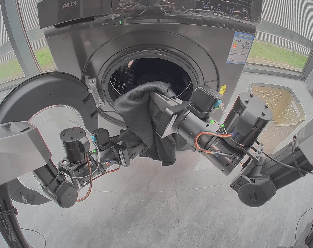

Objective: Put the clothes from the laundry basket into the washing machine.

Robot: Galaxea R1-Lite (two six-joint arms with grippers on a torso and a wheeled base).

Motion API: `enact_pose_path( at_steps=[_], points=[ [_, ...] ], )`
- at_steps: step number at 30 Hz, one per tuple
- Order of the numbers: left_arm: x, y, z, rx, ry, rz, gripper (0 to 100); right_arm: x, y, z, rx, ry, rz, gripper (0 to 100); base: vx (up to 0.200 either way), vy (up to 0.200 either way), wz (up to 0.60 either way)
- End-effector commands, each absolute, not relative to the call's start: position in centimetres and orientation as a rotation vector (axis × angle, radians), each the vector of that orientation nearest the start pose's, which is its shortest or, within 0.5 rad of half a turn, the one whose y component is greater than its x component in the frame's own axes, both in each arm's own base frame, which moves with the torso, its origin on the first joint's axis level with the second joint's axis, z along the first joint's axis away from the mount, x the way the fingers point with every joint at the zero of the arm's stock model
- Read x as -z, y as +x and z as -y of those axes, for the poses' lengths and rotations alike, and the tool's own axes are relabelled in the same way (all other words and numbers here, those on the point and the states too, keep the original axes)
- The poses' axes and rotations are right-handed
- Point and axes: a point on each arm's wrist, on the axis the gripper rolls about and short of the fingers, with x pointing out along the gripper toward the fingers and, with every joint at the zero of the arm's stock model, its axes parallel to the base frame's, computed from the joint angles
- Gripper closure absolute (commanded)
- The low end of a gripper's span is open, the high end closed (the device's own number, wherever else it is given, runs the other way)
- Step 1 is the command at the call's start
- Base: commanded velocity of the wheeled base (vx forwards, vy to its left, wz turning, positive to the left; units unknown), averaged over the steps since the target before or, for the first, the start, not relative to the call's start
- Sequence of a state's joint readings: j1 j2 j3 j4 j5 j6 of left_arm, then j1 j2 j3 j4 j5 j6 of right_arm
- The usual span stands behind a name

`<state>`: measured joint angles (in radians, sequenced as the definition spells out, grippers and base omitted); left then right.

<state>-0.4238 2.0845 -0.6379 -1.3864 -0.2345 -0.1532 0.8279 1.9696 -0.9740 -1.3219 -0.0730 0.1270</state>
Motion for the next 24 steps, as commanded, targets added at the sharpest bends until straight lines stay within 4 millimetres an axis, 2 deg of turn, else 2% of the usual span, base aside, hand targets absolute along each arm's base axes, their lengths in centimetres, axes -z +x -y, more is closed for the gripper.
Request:
enact_pose_path(
  at_steps=[1,13,14,24],
  points=[
    [-9.2,31.5,14.6,0.649,-0.143,-0.103,0,-20.4,25.3,-27.3,-0.767,0.265,0.254,100,0.000,0.000,0.00],
    [-8.3,31.9,15.3,0.666,-0.146,-0.070,0,-20.3,25.2,-27.4,-0.768,0.264,0.252,100,0.000,0.000,0.00],
    [-8.3,32.0,15.4,0.667,-0.146,-0.055,100,-20.3,25.2,-27.4,-0.768,0.264,0.252,100,0.000,0.000,0.00],
    [-8.1,30.9,15.5,0.687,-0.140,-0.036,100,-19.2,26.2,-27.3,-0.749,0.248,0.230,100,0.000,0.000,0.00]
  ],
)
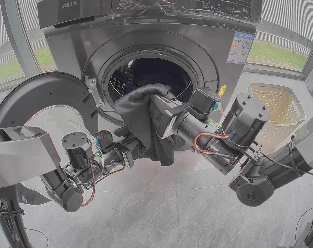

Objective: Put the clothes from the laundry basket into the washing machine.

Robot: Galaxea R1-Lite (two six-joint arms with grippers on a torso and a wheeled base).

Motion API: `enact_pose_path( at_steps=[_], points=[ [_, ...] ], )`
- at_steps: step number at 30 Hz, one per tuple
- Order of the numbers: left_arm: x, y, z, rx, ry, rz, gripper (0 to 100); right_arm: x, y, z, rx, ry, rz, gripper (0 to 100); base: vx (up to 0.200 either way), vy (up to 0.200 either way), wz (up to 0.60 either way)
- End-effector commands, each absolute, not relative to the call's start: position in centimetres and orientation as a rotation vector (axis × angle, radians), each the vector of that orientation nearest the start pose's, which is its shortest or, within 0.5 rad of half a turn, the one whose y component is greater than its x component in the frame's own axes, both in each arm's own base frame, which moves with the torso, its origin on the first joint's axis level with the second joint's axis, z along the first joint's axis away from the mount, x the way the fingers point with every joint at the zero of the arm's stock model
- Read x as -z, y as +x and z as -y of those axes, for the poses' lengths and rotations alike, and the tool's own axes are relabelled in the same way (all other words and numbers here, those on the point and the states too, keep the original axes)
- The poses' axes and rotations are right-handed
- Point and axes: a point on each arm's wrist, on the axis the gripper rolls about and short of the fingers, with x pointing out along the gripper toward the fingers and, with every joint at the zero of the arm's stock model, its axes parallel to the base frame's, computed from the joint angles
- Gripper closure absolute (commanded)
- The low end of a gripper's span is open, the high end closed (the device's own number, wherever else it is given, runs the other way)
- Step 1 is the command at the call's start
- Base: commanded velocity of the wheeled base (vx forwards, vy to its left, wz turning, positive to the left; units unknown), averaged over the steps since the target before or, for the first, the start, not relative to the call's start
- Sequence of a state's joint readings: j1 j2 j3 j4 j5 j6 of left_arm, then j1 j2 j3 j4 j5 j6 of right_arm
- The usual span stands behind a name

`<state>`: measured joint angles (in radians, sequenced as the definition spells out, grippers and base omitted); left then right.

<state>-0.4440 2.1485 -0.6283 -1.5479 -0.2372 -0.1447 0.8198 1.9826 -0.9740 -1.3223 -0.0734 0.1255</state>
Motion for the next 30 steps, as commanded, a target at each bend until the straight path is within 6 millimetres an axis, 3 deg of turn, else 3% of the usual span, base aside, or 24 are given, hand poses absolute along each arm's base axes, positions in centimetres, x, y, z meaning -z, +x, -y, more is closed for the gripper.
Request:
enact_pose_path(
  at_steps=[1,12,13,19,21,30],
  points=[
    [-8.3,30.6,15.4,0.688,-0.140,-0.037,100,-18.9,26.4,-27.3,-0.745,0.246,0.222,100,0.000,0.000,0.00],
    [-12.1,23.5,13.9,0.767,-0.135,-0.016,100,-15.2,28.2,-26.3,-0.692,0.206,0.155,100,0.000,0.000,0.00],
    [-12.2,23.1,14.1,0.778,-0.134,-0.013,100,-15.0,28.2,-26.4,-0.692,0.203,0.151,0,0.000,0.000,0.00],
    [-12.4,23.0,14.4,0.781,-0.136,-0.003,100,-14.6,27.8,-26.7,-0.690,0.199,0.133,0,0.000,0.000,0.00],
    [-12.9,23.3,14.5,0.777,-0.148,0.019,100,-13.6,27.7,-26.6,-0.670,0.186,0.102,0,0.000,0.000,0.00],
    [-13.2,24.4,13.7,0.735,-0.148,0.041,100,-11.9,27.7,-24.9,-0.631,0.161,0.032,0,0.000,0.000,0.00]
  ],
)
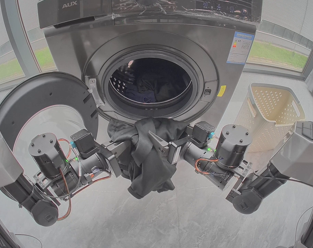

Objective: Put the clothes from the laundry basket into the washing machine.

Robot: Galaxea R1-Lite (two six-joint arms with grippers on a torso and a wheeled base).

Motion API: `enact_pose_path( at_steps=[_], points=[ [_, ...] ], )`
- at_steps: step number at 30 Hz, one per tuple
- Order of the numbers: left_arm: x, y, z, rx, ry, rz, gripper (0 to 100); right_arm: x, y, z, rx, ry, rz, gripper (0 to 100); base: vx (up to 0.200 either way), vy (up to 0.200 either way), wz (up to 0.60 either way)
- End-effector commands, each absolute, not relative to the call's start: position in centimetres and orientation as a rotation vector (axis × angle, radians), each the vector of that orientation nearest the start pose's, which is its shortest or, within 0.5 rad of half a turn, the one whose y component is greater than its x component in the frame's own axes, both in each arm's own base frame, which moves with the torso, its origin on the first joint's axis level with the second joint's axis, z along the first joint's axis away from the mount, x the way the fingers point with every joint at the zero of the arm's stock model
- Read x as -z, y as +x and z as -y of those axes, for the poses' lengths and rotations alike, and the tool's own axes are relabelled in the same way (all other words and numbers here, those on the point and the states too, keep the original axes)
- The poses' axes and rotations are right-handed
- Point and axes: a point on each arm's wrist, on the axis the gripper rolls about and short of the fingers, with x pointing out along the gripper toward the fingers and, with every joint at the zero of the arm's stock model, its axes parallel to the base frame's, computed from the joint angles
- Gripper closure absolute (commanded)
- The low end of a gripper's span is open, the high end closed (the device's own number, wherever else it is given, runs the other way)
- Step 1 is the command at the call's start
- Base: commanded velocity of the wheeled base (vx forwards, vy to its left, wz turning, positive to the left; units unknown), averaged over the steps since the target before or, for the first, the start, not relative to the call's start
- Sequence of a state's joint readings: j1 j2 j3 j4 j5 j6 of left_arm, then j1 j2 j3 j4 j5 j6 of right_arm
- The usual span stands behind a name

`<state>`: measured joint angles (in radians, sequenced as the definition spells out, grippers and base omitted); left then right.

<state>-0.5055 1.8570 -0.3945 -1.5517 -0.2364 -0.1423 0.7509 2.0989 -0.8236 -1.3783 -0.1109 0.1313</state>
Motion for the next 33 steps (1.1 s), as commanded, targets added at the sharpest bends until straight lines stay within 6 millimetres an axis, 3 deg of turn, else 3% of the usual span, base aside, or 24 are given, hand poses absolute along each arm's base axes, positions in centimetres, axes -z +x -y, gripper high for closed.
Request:
enact_pose_path(
  at_steps=[1,5,9,14,26,33],
  points=[
    [-13.0,24.4,13.8,0.735,-0.146,0.035,100,-12.0,27.7,-24.9,-0.633,0.162,0.035,0,0.000,0.000,0.00],
    [-12.1,24.6,13.9,0.728,-0.140,0.001,100,-12.1,27.6,-24.8,-0.633,0.164,0.036,0,0.000,0.000,0.00],
    [-9.2,25.6,13.6,0.667,-0.121,-0.100,100,-11.4,26.8,-24.7,-0.642,0.148,0.002,0,0.000,0.000,0.00],
    [-7.4,26.4,13.2,0.607,-0.115,-0.161,100,-10.7,26.3,-24.6,-0.649,0.132,-0.028,0,0.000,0.000,0.00],
    [-6.8,27.0,13.3,0.591,-0.113,-0.170,100,-7.5,24.6,-27.5,-0.730,0.089,-0.113,0,0.000,0.000,0.00],
    [-7.4,27.2,13.4,0.593,-0.117,-0.144,100,-5.6,25.9,-28.0,-0.713,0.080,-0.135,0,0.000,0.000,0.00]
  ],
)
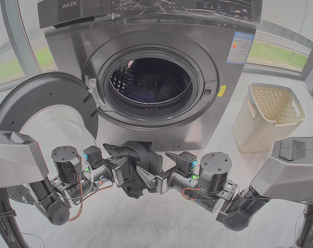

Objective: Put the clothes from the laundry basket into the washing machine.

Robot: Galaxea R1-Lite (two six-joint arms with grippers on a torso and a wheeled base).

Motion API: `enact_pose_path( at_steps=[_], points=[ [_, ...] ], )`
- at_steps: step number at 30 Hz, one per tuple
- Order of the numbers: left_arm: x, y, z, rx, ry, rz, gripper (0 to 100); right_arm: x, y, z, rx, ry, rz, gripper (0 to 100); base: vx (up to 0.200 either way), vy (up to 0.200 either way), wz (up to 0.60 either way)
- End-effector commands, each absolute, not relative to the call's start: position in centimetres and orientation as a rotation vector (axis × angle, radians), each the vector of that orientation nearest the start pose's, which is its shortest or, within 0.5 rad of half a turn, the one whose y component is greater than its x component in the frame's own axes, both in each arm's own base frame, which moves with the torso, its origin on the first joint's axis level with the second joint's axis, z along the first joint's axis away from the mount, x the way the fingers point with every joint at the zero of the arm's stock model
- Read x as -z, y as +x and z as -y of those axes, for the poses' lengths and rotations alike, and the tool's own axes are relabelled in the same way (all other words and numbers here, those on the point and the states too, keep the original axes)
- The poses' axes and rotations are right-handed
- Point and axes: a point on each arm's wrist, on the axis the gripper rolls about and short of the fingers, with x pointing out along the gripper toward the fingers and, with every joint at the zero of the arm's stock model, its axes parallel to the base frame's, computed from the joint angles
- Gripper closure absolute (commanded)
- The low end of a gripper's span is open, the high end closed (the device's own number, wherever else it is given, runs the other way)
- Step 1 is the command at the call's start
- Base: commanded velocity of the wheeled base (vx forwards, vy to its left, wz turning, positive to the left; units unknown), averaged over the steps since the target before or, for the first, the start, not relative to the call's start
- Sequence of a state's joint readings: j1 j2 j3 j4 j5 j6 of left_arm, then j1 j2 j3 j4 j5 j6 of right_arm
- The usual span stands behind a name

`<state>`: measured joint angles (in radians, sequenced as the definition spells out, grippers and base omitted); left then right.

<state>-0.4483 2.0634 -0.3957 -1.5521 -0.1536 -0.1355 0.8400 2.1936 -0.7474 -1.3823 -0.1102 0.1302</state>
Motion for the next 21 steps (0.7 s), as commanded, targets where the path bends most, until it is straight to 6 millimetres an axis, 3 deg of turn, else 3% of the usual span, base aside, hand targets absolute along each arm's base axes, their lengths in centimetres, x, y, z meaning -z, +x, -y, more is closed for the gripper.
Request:
enact_pose_path(
  at_steps=[1,10,11,21],
  points=[
    [-7.4,27.2,13.5,0.594,-0.117,-0.143,100,-5.5,26.1,-28.1,-0.712,0.078,-0.134,0,0.000,0.000,0.00],
    [-7.7,27.2,13.7,0.602,-0.117,-0.129,100,-4.8,28.1,-29.1,-0.692,0.091,-0.101,0,0.000,0.000,0.00],
    [-7.8,27.2,13.7,0.602,-0.116,-0.127,100,-4.7,28.3,-29.1,-0.687,0.090,-0.102,100,0.000,0.000,0.00],
    [-7.9,27.4,13.6,0.596,-0.119,-0.119,100,-5.6,29.8,-27.5,-0.623,0.108,-0.066,100,0.000,0.000,0.00]
  ],
)
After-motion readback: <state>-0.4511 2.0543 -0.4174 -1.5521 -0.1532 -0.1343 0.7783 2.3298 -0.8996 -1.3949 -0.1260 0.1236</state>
